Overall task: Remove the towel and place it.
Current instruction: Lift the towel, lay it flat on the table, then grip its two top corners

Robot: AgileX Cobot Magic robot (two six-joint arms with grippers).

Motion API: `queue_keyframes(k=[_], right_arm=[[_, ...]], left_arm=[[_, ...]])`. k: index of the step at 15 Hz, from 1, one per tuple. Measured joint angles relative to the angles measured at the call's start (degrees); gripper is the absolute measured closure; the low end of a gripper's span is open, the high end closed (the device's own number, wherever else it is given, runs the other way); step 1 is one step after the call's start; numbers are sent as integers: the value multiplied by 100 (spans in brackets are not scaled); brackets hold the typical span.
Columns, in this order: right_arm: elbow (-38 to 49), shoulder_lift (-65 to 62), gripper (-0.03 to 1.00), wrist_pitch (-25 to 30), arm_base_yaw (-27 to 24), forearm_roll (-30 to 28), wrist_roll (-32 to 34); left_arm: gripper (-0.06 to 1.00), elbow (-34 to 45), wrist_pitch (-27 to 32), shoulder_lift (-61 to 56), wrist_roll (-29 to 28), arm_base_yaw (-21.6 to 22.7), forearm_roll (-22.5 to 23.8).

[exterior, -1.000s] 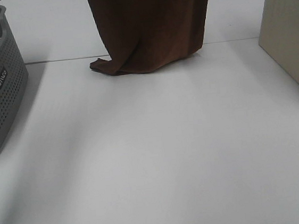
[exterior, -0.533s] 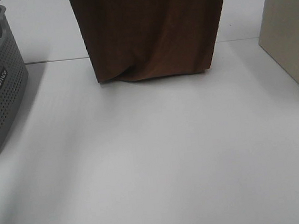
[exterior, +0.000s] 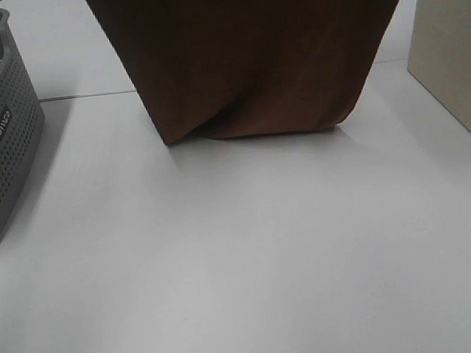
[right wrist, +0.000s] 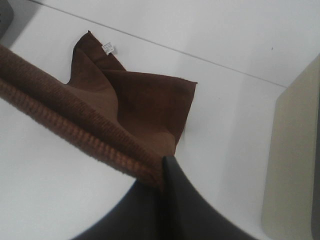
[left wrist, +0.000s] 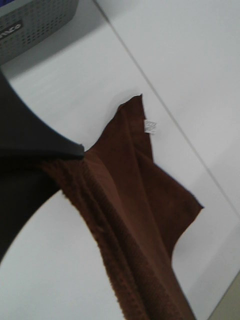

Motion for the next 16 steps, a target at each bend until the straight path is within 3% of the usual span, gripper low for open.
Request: queue_keyframes(k=[1,2,7,16], right_arm=[[533,-401,96,0,0,120,86],[762,-584,96,0,6,166,103],[1879,-1478,96,-17,40,384,390],[3942,-2315,96,-29,57,831,539]], left_arm=[[94,997,-46,-584,0,-57,-86],[94,1478,-74,-865,0,-69,-143],[94,3277,-229,-2269,-86,-97,-413],[94,5437,-246,-2979,-92,-143,-1266]])
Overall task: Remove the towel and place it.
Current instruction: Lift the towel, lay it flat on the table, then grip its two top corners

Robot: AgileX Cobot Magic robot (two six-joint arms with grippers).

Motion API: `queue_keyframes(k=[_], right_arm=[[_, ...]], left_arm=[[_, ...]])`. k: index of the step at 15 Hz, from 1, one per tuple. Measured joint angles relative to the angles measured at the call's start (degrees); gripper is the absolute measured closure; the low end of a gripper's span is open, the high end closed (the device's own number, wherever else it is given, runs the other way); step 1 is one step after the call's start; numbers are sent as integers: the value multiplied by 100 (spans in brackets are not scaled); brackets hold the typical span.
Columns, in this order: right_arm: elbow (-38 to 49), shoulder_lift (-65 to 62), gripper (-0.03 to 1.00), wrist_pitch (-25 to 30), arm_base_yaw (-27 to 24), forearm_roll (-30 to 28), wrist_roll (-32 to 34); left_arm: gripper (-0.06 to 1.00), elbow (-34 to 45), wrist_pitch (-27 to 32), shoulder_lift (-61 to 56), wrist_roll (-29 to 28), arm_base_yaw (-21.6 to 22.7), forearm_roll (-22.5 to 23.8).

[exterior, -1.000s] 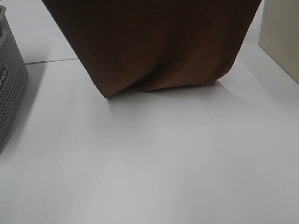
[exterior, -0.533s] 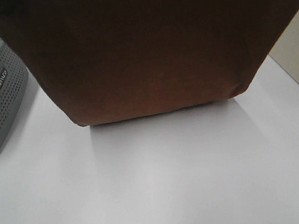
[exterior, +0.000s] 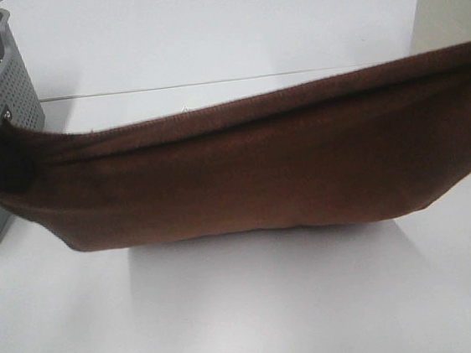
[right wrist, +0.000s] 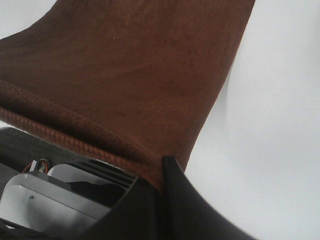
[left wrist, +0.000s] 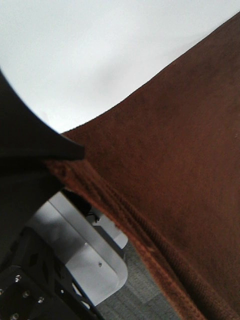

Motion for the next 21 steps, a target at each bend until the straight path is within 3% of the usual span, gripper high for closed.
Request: queue_keyframes(k=[5,9,12,16,21], right_arm=[[768,-172,96,69,-34,-52,0],[1696,-80,96,92,-52,155,-74],[2080,493,96,92,-57,378,-241],[2441,917,96,69,-57,705,-602],[3019,1341,96,-493,-63,1060,-1049]], left_arm=[[94,837,-11,-6,-40,-710,-149],[94,1581,-52,80,-40,-825,-561],[94,1713,11,647,149,-882,-653],[94,1713,132,1662,292,-1478,-527],[94,1587,183,2435,401,-2011,-630]])
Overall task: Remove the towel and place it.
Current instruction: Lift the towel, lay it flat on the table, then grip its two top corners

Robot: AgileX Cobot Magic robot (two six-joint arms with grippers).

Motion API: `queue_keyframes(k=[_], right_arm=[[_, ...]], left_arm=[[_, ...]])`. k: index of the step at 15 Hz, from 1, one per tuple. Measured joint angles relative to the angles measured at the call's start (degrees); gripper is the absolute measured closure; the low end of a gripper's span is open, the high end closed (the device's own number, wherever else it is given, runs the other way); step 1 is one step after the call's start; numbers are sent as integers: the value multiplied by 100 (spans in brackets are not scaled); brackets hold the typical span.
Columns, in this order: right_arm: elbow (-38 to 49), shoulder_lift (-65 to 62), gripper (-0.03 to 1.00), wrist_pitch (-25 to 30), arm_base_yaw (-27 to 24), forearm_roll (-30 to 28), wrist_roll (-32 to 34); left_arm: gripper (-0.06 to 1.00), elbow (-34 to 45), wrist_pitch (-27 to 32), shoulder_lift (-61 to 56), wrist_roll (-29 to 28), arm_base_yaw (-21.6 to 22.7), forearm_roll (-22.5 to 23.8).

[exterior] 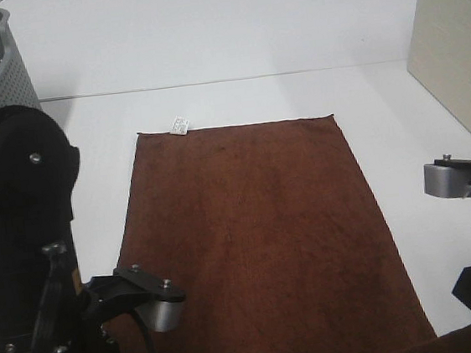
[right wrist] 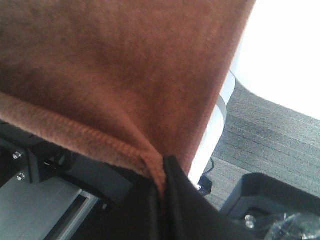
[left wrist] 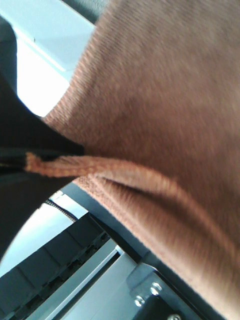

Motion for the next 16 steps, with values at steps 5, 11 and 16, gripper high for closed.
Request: queue_keyframes(k=[5,11,16], right_arm=[[0,332,96,-178,-6,195,-206],[0,338,94,-120,-6,596,-481],[0,338,60,183,-6,722,-458]], left_arm=[[94,-825,23,607,-178,-195,-11],[94,-1306,46,1066,-292,-573,-126],[60,-1306,46,1071,-670,-808,-367]])
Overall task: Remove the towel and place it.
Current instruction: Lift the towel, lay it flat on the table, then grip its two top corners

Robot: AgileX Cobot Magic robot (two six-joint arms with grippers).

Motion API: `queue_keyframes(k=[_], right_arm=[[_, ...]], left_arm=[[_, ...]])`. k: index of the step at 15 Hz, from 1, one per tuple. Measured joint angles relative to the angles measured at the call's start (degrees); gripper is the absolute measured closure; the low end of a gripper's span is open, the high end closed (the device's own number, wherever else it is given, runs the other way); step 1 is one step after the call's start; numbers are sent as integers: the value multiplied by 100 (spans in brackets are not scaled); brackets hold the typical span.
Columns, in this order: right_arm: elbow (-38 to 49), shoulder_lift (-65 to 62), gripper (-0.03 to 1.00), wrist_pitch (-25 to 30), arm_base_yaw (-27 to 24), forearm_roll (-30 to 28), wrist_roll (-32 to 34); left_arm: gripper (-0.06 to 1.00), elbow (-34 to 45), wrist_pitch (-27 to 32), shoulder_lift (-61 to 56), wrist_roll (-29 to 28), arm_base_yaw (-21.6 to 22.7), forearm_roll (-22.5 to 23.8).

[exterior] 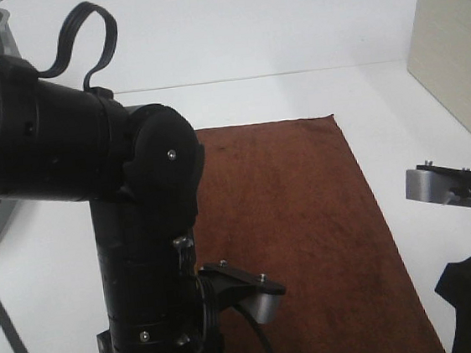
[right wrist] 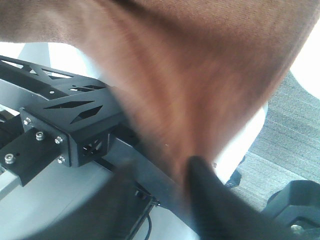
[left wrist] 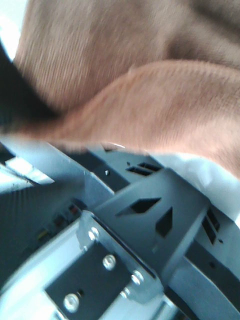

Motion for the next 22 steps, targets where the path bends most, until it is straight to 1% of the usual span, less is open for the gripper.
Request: queue_keyframes(k=[1,2,3,4,5,8,9,10,11,12,13,14,15,16,18,19,20,21,22], right_arm=[[0,0,45,0,0,0,92],[0,0,32,0,0,0,109],[0,0,25,11,0,0,109],[0,0,21,11,0,0,103],[0,0,19,11,0,0,103],[-17,0,18,11,0,-92,23],[-132,6,18,-11,0,-264,6],[-327,6,18,-80,-6,-498,6],[-682,11,18,-201,-92,-796,34],[-991,17,18,-206,-315,-911,74],[-1301,23,18,-212,-659,-928,74],[-1599,69,18,-218,-985,-945,52],[-1776,120,18,-195,-1146,-945,52],[-2091,286,18,-138,-1341,-945,0],[-2744,779,13,-17,-1404,-905,-69],[-3094,1077,10,-6,-1404,-894,-74],[-3713,1593,9,-11,-1404,-894,-40],[-4148,1919,8,-57,-1404,-900,11],[-4475,2149,8,-241,-1404,-951,11]], left_arm=[[43,0,0,0,-212,0,0],[29,0,0,0,-355,0,0],[19,0,0,0,-424,0,0],[14,0,0,0,-464,0,0],[12,0,0,0,-510,0,0],[11,-46,11,-57,-521,0,17],[11,-160,17,-115,-521,0,109],[11,-338,23,-183,-521,6,304],[11,-722,29,-246,-516,172,521],[11,-957,29,-258,-504,407,607],[11,-1169,29,-264,-390,705,647],[11,-1398,29,-264,-149,1066,676],[11,-1484,23,-264,-23,1249,693],[11,-1713,23,-264,138,1616,728],[11,-2149,6,-258,212,2286,877],[11,-2349,-97,-189,212,2653,911],[11,-2567,-315,-69,212,2997,928],[11,-2888,-521,166,143,3352,934],[11,-3117,-567,390,103,3541,934]])
